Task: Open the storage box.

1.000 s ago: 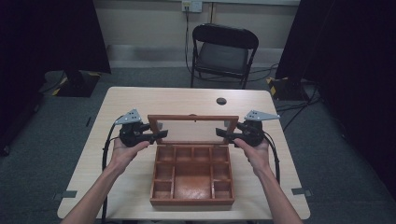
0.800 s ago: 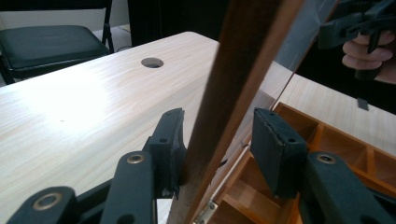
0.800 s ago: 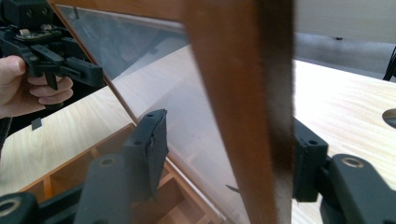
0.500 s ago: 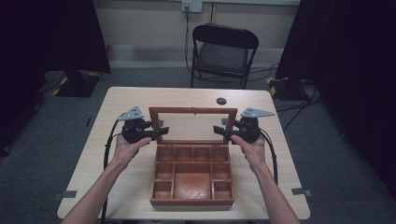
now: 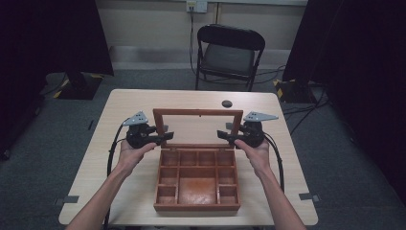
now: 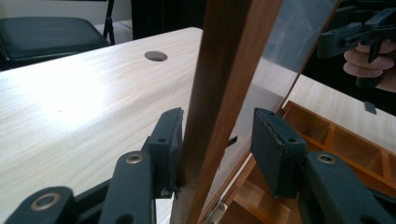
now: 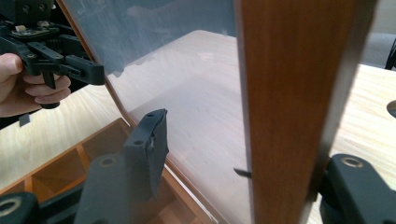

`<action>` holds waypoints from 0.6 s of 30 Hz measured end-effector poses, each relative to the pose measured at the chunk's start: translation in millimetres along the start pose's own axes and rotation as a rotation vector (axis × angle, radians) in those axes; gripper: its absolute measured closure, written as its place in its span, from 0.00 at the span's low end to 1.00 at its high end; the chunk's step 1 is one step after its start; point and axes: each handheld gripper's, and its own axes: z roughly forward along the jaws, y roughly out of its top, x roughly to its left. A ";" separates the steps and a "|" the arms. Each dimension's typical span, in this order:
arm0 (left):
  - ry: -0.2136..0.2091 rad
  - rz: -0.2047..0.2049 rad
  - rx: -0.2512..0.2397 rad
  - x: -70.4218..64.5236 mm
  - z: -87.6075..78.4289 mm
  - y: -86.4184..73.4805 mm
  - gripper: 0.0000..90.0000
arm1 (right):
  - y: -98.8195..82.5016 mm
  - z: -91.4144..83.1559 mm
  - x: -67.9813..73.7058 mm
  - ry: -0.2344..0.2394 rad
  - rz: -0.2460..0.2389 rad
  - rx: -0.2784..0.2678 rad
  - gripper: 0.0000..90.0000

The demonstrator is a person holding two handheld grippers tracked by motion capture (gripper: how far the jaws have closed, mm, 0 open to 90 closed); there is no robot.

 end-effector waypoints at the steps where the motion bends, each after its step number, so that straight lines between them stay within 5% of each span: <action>1: 0.000 0.002 -0.003 0.6 0.8 -1.1 0.60 | -2.1 1.0 -1.4 -0.002 0.001 0.009 0.45; 18: 0.024 -0.003 0.014 1.4 5.2 -9.1 0.60 | -17.5 10.1 -8.7 -0.009 0.015 0.044 0.48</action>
